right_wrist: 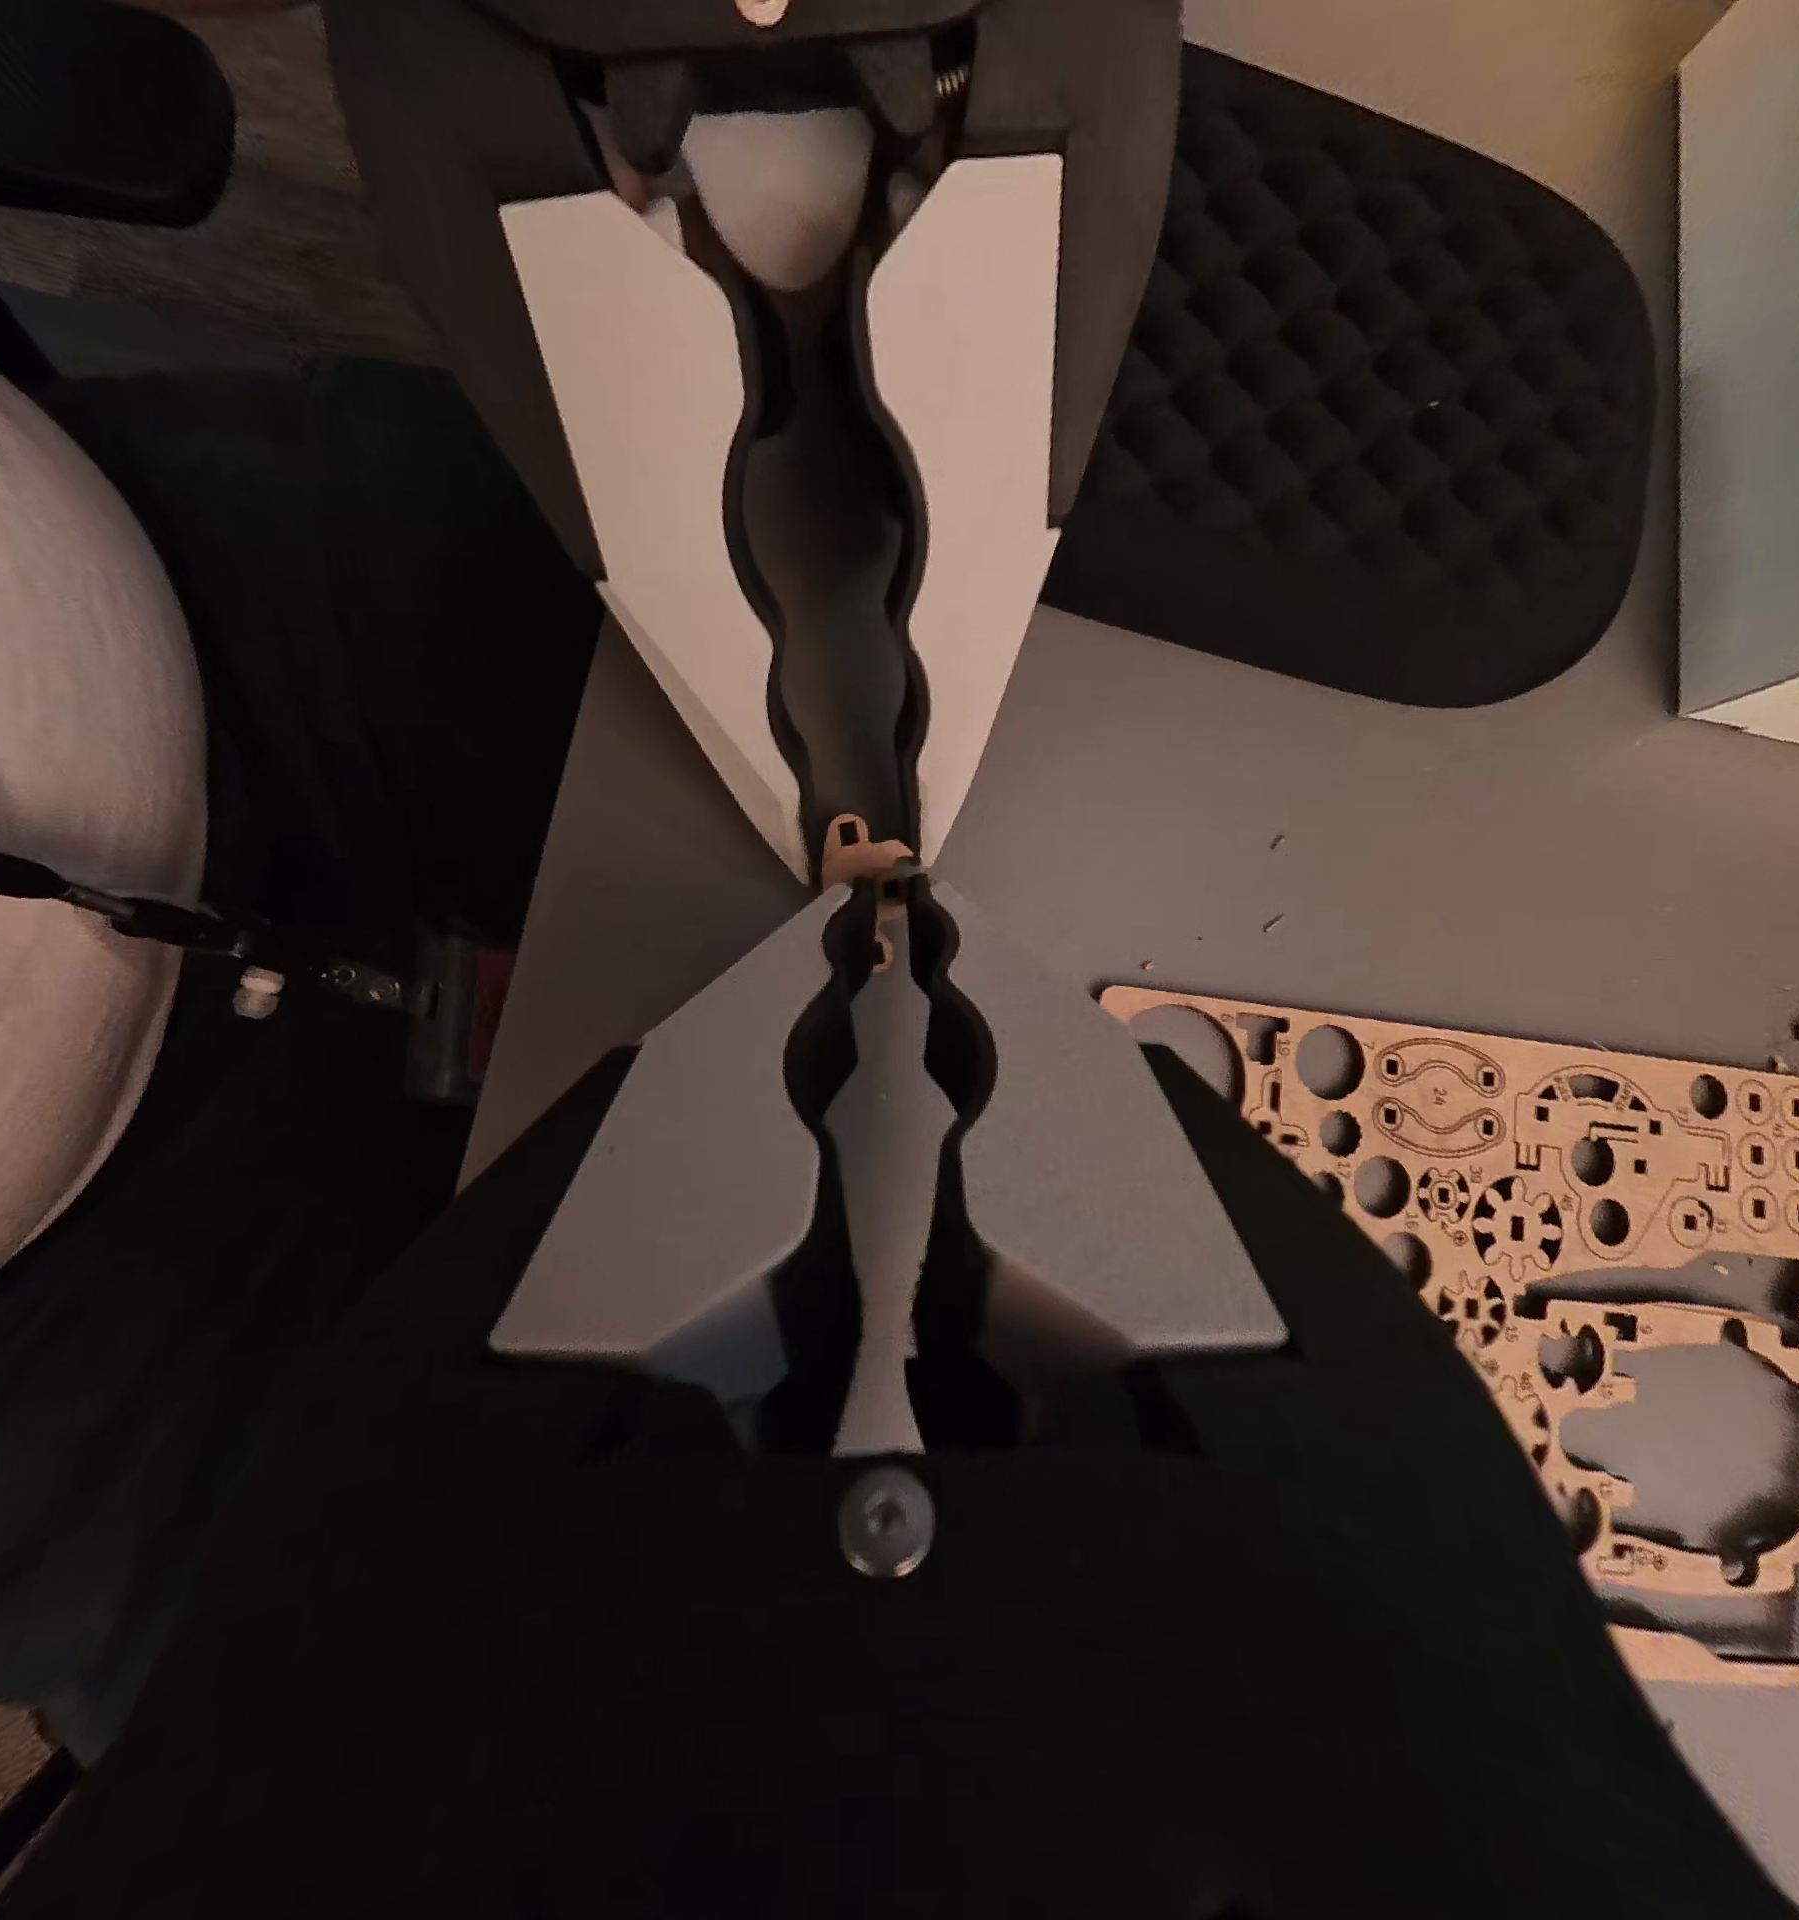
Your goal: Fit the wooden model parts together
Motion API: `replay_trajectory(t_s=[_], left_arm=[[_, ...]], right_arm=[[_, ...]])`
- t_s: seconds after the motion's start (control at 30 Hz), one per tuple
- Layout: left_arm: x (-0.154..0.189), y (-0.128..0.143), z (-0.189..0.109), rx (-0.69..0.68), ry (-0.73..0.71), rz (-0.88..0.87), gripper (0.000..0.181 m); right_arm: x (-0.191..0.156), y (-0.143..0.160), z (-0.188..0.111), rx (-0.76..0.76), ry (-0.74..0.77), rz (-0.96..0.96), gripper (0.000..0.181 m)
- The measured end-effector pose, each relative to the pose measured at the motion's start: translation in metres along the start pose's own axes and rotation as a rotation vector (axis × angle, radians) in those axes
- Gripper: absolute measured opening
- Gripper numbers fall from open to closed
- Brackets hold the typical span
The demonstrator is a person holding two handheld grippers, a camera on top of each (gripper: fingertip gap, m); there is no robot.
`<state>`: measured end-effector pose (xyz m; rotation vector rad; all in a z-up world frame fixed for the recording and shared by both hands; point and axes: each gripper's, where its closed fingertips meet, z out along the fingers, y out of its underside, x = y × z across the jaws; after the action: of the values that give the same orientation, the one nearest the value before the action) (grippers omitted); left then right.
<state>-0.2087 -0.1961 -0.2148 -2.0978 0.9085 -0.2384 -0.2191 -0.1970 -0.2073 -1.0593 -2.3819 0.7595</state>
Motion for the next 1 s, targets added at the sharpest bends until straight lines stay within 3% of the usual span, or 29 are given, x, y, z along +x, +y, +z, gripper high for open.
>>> replay_trajectory(t_s=[0.23, 1.0], left_arm=[[0.0, -0.0001, 0.0, 0.0, -0.002, 0.002, 0.017], [0.0, -0.0001, 0.0003, 0.0, 0.004, -0.001, 0.017]], right_arm=[[-0.0003, 0.0005, -0.0001, -0.032, 0.049, -0.029, 0.005], [-0.002, 0.0028, 0.0001, -0.199, -0.203, 0.027, 0.005]])
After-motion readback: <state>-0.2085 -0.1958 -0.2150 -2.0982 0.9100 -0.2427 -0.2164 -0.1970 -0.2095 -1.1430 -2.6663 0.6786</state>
